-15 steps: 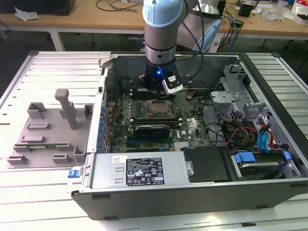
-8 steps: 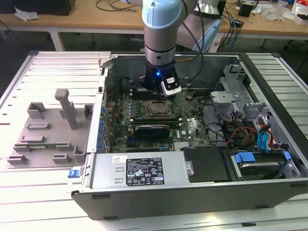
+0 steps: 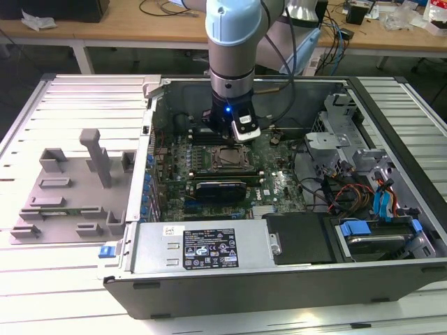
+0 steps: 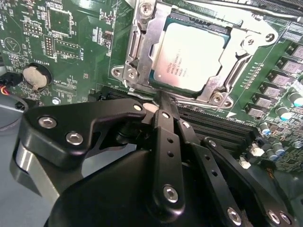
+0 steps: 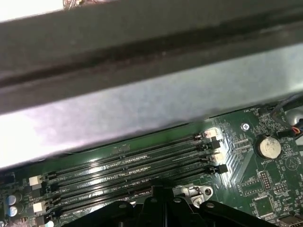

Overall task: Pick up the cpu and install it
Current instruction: 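Install the first cpu locking lever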

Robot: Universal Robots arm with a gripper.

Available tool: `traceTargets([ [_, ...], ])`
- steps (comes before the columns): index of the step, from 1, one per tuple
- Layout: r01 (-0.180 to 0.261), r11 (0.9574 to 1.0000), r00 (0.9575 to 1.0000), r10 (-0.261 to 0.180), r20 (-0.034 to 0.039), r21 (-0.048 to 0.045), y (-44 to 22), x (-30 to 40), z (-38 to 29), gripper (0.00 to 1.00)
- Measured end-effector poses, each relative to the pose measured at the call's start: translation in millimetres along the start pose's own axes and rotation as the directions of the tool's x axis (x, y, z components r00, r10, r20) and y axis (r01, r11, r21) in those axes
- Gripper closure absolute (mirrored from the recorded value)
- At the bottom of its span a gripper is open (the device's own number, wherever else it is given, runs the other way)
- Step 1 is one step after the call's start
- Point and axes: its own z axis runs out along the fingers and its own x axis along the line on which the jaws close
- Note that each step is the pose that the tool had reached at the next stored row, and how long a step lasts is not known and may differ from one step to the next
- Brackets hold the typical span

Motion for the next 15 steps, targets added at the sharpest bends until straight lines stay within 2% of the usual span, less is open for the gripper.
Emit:
traceTargets([
  [2, -0.004, 1.0000, 1.0000, 0.004, 0.0017, 0.0039, -0.2, 0.0, 0.3, 0.89],
  [5, -0.005, 1.0000, 1.0000, 0.005, 0.0019, 0.0038, -0.1, 0.0, 0.1, 0.89],
  [10, -0.005, 1.0000, 1.0000, 0.005, 0.0019, 0.0038, 2.4, -0.5, -12.7, 0.89],
  [15, -0.004, 1.0000, 1.0000, 0.004, 0.0073, 0.0022, 7.7, 1.0, -13.3, 0.89],
])
